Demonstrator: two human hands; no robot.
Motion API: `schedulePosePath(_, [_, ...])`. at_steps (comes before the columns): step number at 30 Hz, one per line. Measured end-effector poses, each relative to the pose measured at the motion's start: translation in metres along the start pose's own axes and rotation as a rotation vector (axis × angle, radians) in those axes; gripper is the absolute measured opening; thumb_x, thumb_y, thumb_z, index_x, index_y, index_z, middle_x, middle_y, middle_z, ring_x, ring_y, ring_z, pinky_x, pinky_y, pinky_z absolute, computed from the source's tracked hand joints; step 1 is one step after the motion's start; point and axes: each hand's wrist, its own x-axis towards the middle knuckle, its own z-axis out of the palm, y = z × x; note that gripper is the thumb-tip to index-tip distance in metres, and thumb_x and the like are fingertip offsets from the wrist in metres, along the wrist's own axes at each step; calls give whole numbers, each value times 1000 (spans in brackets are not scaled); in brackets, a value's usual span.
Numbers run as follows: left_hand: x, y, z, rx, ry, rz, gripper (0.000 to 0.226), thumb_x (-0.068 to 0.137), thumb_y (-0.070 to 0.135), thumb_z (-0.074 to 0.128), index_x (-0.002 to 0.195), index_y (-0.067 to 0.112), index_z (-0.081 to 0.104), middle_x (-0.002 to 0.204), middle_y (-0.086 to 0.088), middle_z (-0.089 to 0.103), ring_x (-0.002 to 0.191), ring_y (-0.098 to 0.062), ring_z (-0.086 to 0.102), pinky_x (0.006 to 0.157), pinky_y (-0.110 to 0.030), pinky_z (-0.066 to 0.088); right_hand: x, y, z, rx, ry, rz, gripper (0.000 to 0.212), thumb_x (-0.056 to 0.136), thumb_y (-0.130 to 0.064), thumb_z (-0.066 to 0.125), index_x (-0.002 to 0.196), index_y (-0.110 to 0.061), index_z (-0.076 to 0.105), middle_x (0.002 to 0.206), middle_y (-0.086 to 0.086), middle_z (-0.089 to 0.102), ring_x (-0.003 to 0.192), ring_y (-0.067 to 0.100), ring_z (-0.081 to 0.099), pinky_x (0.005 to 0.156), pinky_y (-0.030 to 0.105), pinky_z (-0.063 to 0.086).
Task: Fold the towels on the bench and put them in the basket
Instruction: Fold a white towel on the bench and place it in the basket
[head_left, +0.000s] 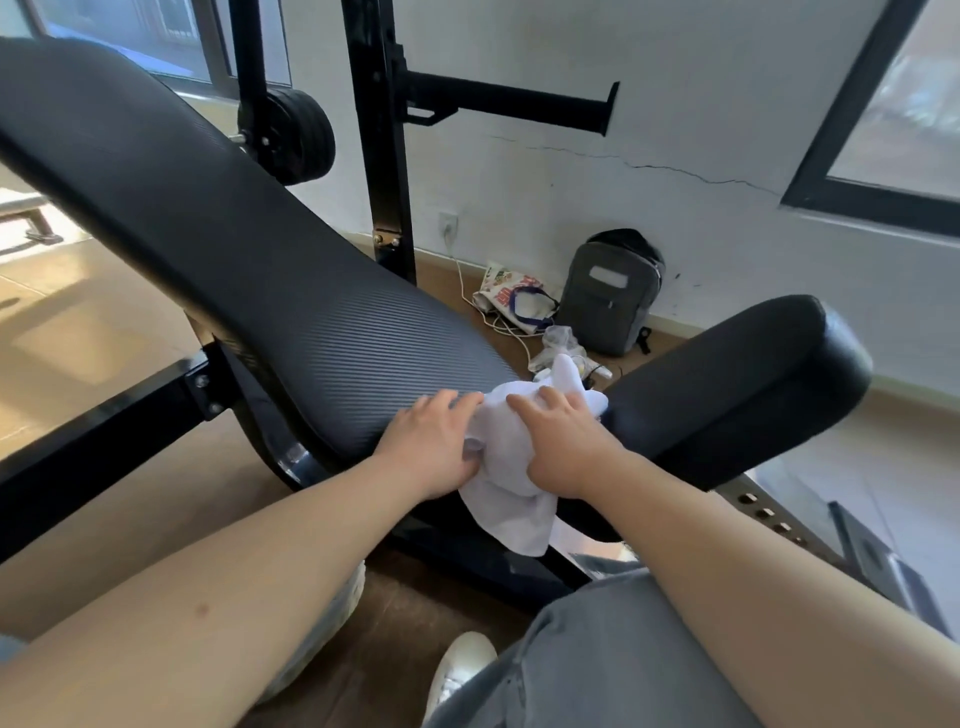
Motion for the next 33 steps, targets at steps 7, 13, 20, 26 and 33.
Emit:
schedulePosePath(7, [22, 5, 11, 143, 51, 15, 53, 98, 28, 44, 149, 32, 31, 127, 0, 62, 121, -29, 51, 100, -42, 34, 4, 2, 15, -107, 34, -8, 83, 85, -15, 61, 152, -32, 15, 140, 9, 32, 123, 39, 36, 76, 43, 47])
schedulePosePath(13, [34, -5, 4, -287, 112, -58, 24, 101, 25, 48, 112, 26, 69, 109, -3, 71, 105, -28, 62, 83, -35, 46, 5, -1, 15, -35, 55, 45, 77, 86, -36, 63, 149, -37, 19, 141, 4, 34, 126, 35, 32, 86, 54, 44])
schedulePosePath(20, [34, -2, -36, -697, 354, -97, 16, 103, 17, 48, 104, 26, 61, 88, 17, 57, 83, -6, 54, 64, -16, 36, 11, -15, -2, -17, 96, 76, 88, 82, -60, 64, 151, -38, 14, 148, 2, 32, 137, 30, 31, 98, 79, 22])
schedulePosePath(26, [34, 4, -74, -790, 512, -93, 18, 105, 16, 43, 110, 25, 59, 94, 16, 56, 86, 3, 52, 66, -3, 37, 12, -15, -12, 107, 244, 133, 64, 88, -37, 61, 144, -35, 29, 139, 3, 41, 127, 33, 40, 96, 59, 41])
schedulePosePath(33, [22, -9, -46, -602, 221, -39, 27, 97, 25, 58, 125, 24, 60, 121, 1, 59, 107, -16, 57, 87, -25, 40, 16, -6, -11, 413, 408, 151, 16, 95, -19, 53, 100, -20, 68, 109, 2, 59, 104, 28, 53, 79, 45, 53])
